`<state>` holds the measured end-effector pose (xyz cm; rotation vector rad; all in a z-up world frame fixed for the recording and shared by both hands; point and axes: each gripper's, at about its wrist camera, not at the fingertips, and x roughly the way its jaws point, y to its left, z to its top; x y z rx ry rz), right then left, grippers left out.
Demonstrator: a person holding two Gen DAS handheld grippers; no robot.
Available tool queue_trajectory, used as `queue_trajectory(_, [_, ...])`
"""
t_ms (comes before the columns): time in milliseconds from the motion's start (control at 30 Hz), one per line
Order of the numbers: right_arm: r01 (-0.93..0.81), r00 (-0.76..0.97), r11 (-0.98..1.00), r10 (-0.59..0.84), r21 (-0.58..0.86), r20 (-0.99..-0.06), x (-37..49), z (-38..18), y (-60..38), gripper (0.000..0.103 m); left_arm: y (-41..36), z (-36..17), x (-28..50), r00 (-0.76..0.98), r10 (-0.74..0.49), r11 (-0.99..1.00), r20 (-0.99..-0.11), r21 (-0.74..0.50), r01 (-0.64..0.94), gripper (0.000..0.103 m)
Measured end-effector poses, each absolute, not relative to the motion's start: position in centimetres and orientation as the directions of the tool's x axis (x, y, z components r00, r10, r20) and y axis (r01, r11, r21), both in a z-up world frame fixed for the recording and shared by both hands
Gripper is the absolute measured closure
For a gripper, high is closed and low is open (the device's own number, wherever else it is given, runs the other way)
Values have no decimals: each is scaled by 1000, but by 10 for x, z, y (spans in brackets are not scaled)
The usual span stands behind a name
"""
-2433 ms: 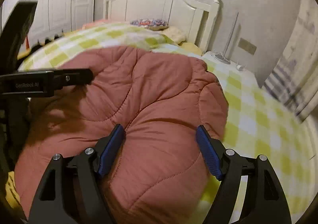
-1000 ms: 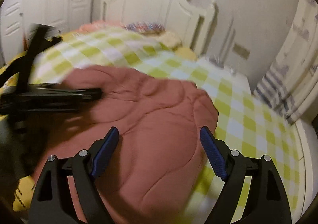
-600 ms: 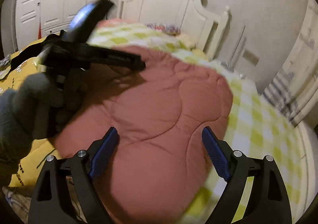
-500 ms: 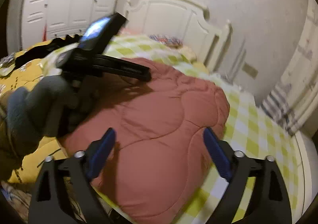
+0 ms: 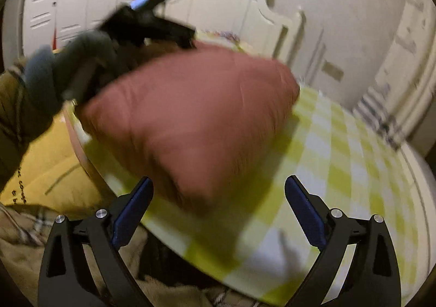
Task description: Fold large clothes
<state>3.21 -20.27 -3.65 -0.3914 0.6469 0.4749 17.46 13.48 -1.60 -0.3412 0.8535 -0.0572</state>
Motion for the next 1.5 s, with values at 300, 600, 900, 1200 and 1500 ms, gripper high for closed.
queue_trajectory(300, [-465, 726, 876, 295, -127, -622, 54, -40, -199, 17, 134, -16, 174, 660, -186, 944, -728, -320, -86, 2])
queue_trajectory(600, [-411, 782, 886, 222, -214, -583, 81, -42, -167, 45, 131, -9, 165, 705, -108, 947, -701, -288, -142, 2])
queue_trajectory(900, [-235, 954, 809, 88, -538, -285, 27, -39, -169, 76, 111, 3, 158, 774, -167, 933, -611, -353, -77, 3])
queue_trajectory(1200, [-174, 920, 902, 5, -396, -392, 50, -38, -228, 79, 23, -1, 198, 699, -228, 962, -678, -269, 53, 2])
queue_trajectory(1500, [-428, 822, 887, 300, -175, -485, 25, 5, -250, 77, 50, -12, 197, 683, -288, 927, -671, -375, 22, 2])
